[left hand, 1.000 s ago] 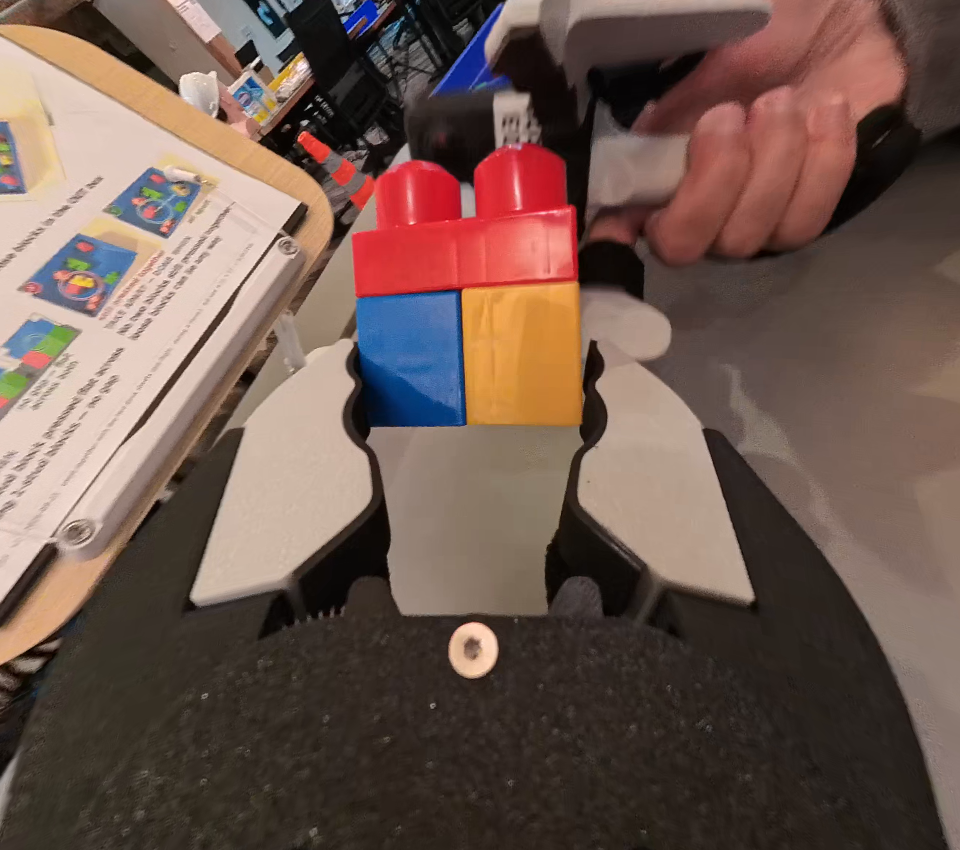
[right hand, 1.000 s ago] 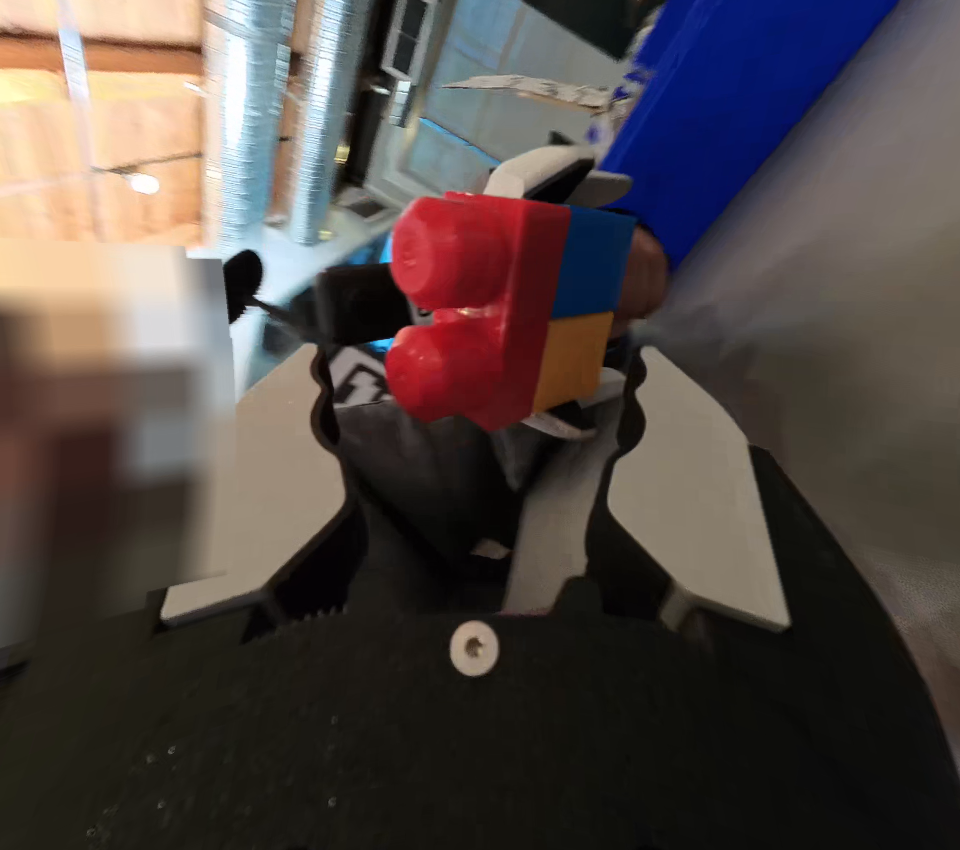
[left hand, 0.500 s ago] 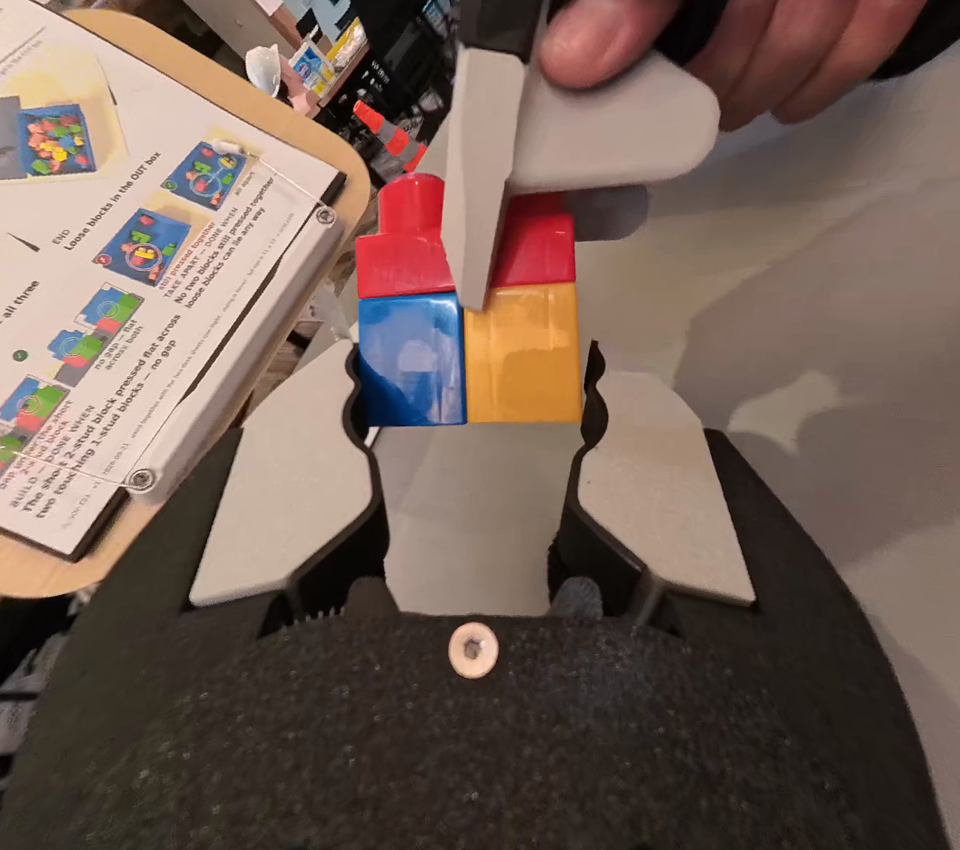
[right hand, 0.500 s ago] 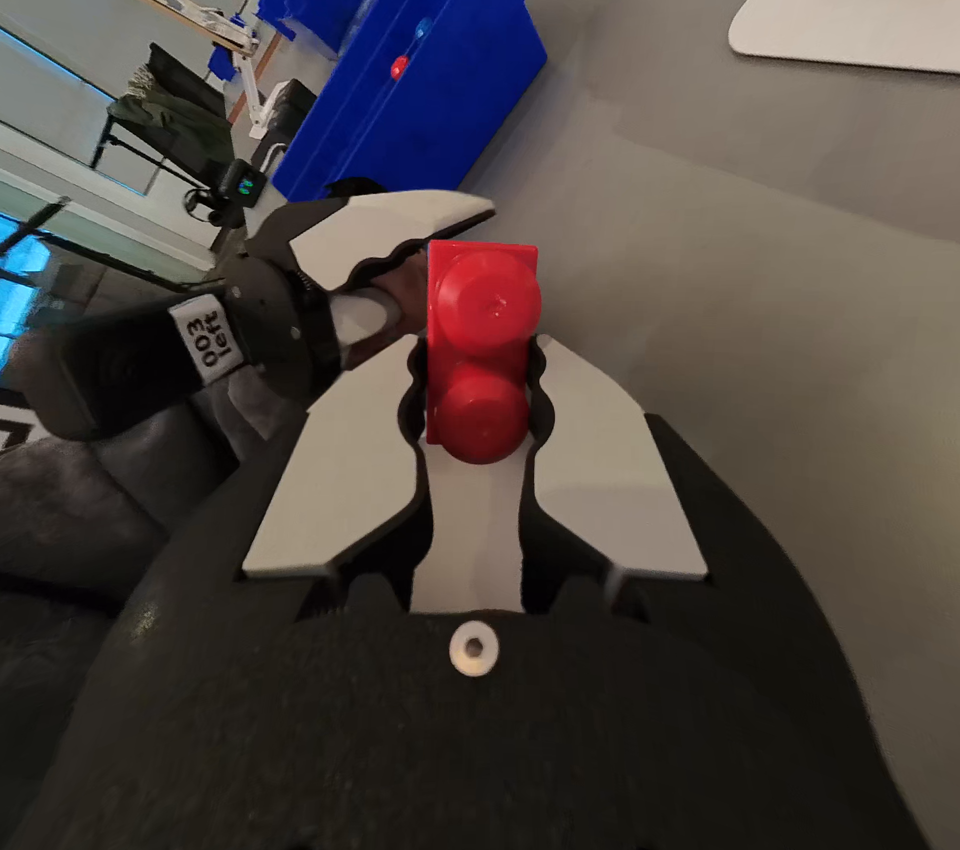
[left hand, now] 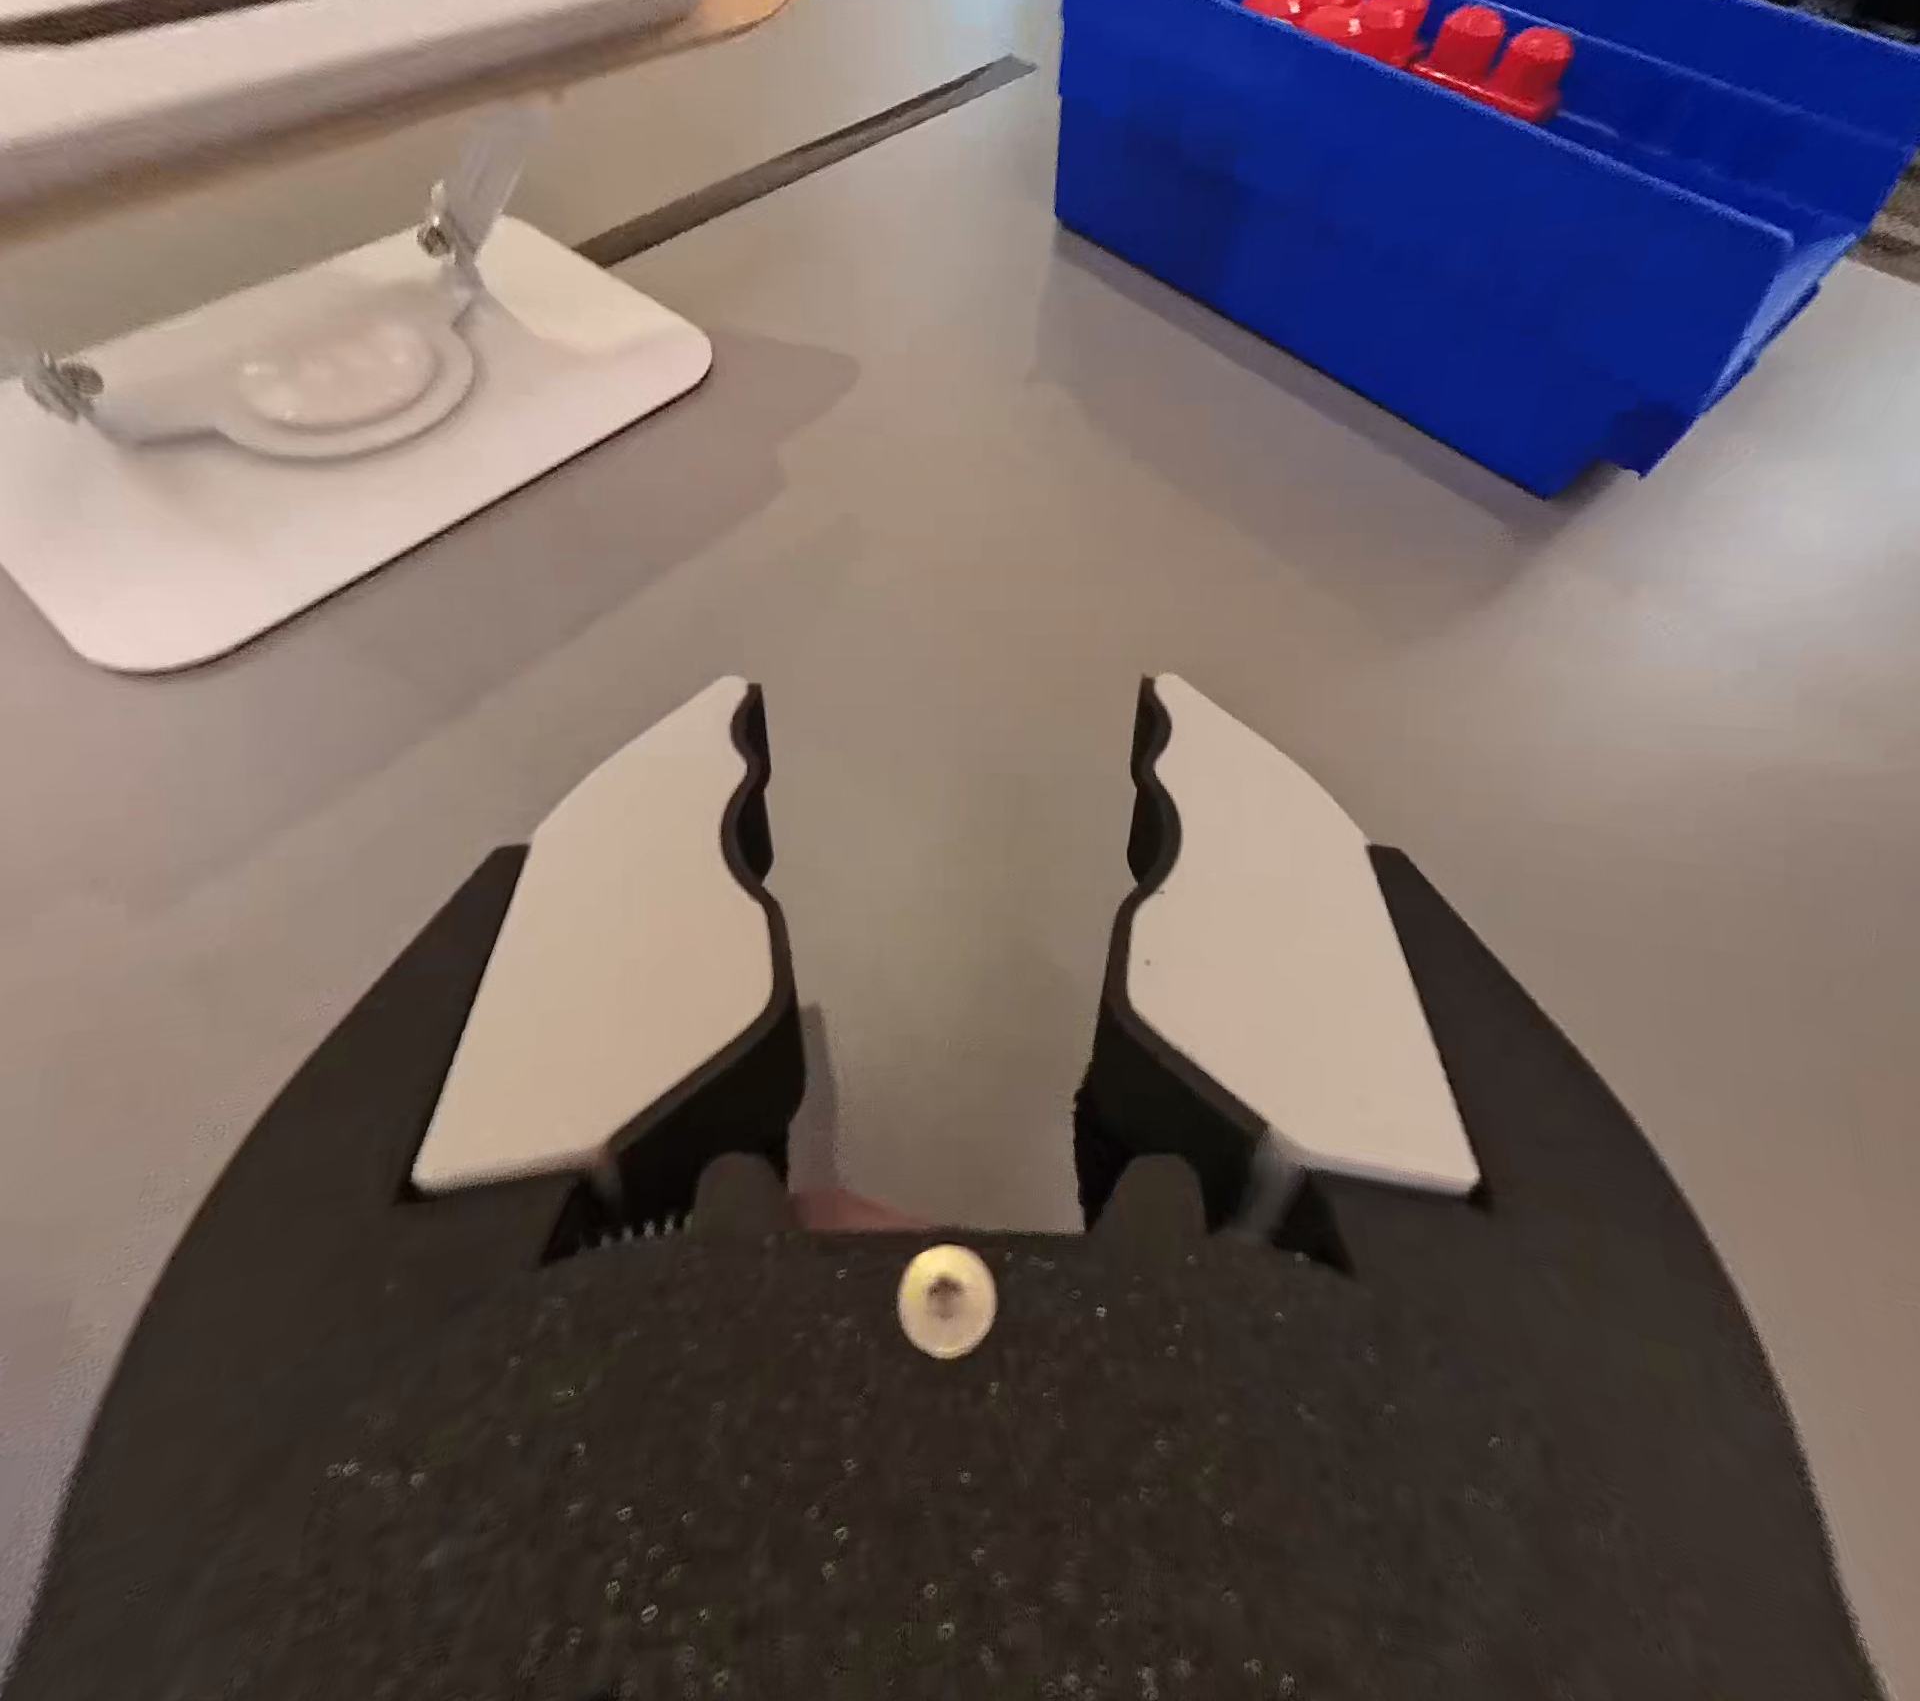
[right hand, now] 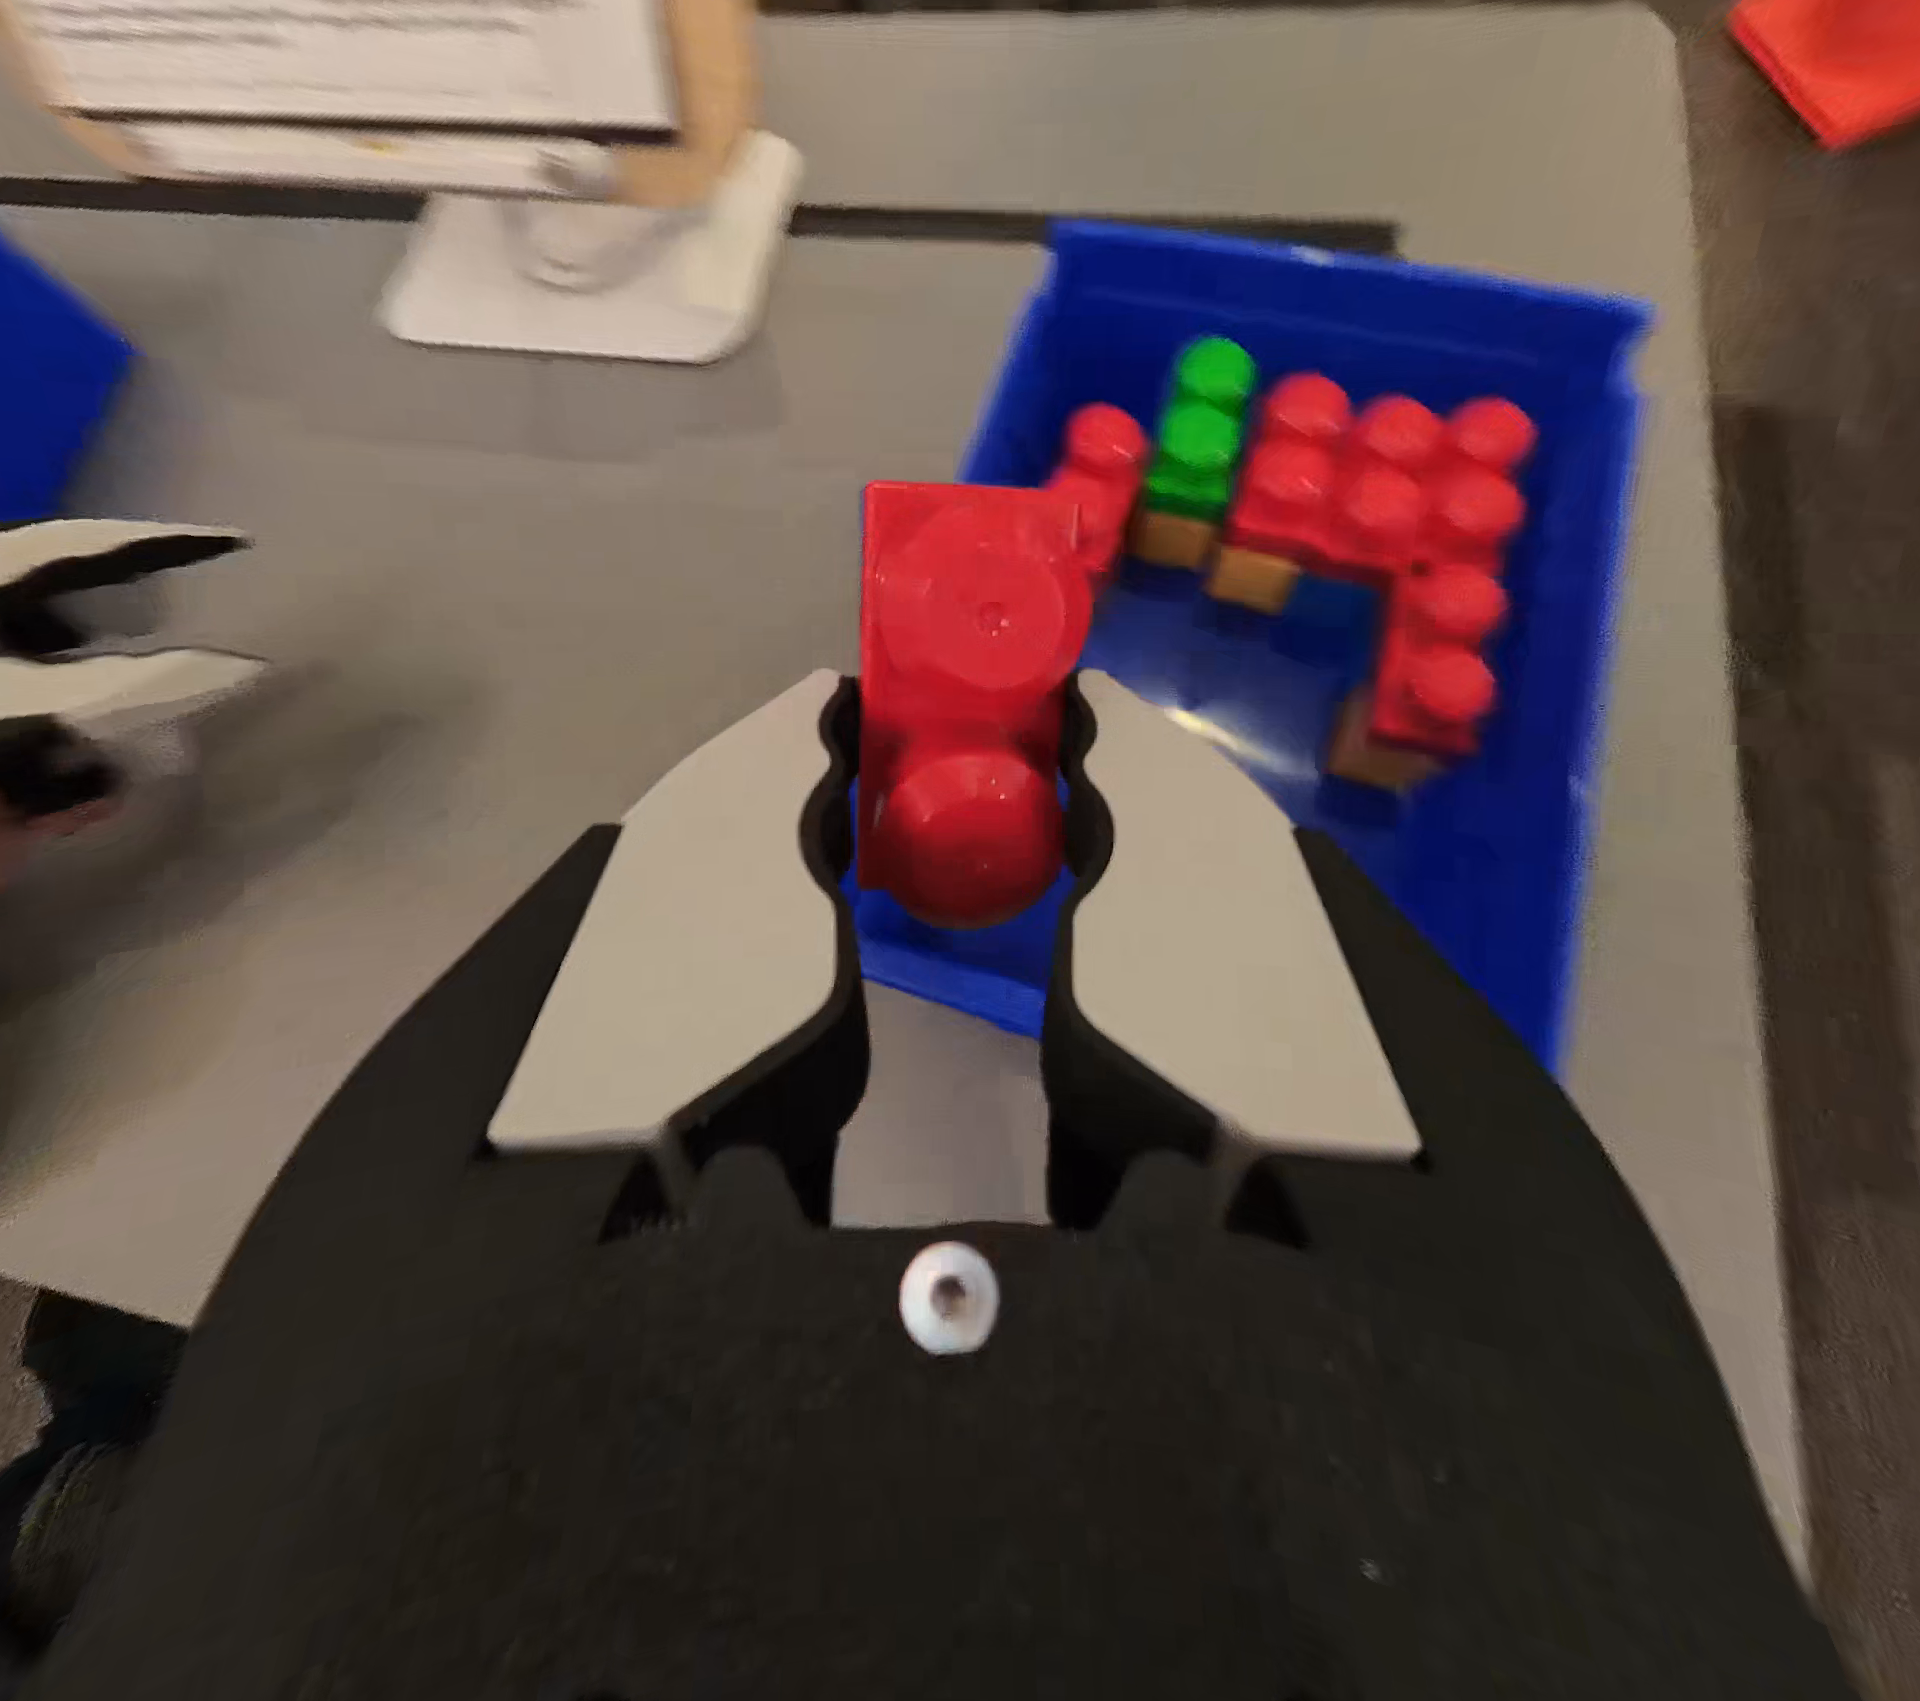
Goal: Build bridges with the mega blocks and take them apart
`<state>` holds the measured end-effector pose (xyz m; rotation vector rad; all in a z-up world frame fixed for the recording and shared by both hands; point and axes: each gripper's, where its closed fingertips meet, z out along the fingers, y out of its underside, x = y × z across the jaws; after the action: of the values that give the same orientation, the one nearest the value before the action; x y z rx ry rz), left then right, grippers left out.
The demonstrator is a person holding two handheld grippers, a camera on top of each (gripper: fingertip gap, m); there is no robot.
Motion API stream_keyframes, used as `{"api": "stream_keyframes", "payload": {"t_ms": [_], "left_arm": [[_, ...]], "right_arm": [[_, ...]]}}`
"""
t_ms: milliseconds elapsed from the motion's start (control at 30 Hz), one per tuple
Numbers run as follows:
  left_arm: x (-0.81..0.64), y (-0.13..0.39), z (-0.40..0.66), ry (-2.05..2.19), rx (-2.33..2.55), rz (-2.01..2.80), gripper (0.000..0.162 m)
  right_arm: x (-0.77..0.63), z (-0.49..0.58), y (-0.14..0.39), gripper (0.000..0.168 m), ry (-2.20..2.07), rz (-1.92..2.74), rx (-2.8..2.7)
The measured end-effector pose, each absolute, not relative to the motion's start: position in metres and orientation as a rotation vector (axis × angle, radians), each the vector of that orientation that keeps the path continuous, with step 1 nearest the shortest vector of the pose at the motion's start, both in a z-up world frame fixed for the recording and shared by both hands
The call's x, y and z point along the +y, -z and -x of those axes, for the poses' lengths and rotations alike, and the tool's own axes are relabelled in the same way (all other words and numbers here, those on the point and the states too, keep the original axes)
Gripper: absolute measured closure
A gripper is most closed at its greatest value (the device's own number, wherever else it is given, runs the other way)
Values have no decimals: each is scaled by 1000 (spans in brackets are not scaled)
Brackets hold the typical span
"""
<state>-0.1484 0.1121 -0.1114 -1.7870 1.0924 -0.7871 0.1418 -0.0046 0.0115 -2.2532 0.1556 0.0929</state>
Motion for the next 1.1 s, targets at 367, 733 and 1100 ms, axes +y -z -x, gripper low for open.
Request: {"api": "stream_keyframes", "payload": {"t_ms": [367,733,1100], "left_arm": [[116,120,150,770,1089,1819,101],[109,116,148,747,1129,1793,101],[106,114,146,756,1140,1776,99]], "right_arm": [[33,-235,114,131,224,2663,437],[54,-261,160,131,382,2843,516],[48,-247,99,110,448,2746,318]]}}
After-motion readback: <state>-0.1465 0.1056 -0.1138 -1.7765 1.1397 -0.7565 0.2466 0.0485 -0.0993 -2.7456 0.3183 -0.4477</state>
